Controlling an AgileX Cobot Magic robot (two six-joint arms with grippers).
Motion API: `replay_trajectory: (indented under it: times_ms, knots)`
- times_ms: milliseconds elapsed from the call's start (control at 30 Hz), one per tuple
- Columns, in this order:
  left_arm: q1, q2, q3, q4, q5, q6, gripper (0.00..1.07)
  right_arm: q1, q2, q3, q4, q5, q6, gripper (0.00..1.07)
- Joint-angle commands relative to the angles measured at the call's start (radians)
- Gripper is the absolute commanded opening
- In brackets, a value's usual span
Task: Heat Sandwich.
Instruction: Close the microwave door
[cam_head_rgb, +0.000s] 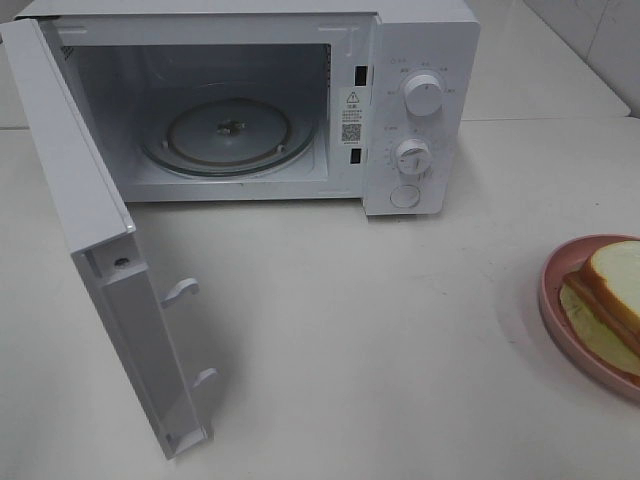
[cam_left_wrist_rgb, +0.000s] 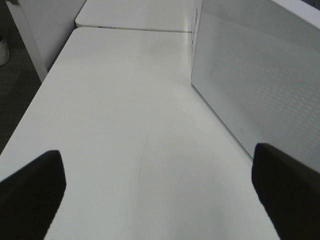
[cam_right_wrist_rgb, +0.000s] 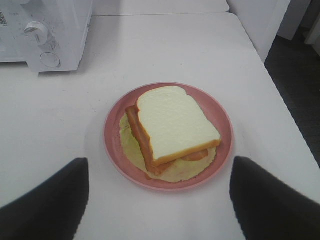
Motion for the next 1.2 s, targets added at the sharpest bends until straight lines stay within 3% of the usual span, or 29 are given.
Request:
replay_trajectory:
  times_ms: [33,100,133,200,267,300,400,433,467,567,700,1200]
  knots:
    - [0.001,0.059,-0.007,0.009,-0.061,-0.004,0.85,-0.008,-0.027,0.001,0.002,-0.012,-0.012,0.75]
    - [0.001,0.076,-0.007,0.011,-0.072,-0.004,0.81,-0.008,-0.027,0.001,0.002,-0.012,-0.012,0.75]
    - [0.001,0.117,-0.007,0.017,-0.102,-0.004,0.68,-0.008,-0.027,0.001,0.002,-0.012,-0.012,0.75]
    - [0.001,0.16,-0.007,0.011,-0.127,-0.004,0.54,-0.008,-0.027,0.001,0.002,-0.012,-0.012,0.75]
    - [0.001,0.176,-0.007,0.011,-0.135,-0.004,0.48,-0.008,-0.027,0.001,0.002,-0.012,-0.012,0.75]
    - [0.001,0.212,-0.007,0.01,-0.152,-0.004,0.36,-0.008,-0.027,0.001,0.002,-0.012,-0.012,0.75]
    - [0.001,0.282,-0.007,0.017,-0.211,-0.004,0.16,-0.008,-0.027,0.001,0.002,-0.012,-0.012,0.75]
    - [0.001,0.282,-0.007,0.017,-0.211,-0.004,0.16,-0.008,-0.027,0.001,0.002,-0.012,-0.012,0.75]
    - [0.001,0.294,-0.004,0.023,-0.238,-0.004,0.02,-0.008,-0.027,0.001,0.002,-0.012,-0.012,0.75]
    - [0.001,0.318,0.01,0.025,-0.302,0.0,0.0,-0.008,-0.027,0.001,0.002,-0.012,-0.012,0.75]
    - [0.001,0.381,0.112,0.026,-0.553,0.0,0.0,-0.008,-0.027,0.001,0.002,-0.012,-0.012,0.75]
    - [0.0,0.599,0.319,0.043,-1.133,0.003,0.0,-0.008,-0.027,0.001,0.002,-0.012,-0.012,0.75]
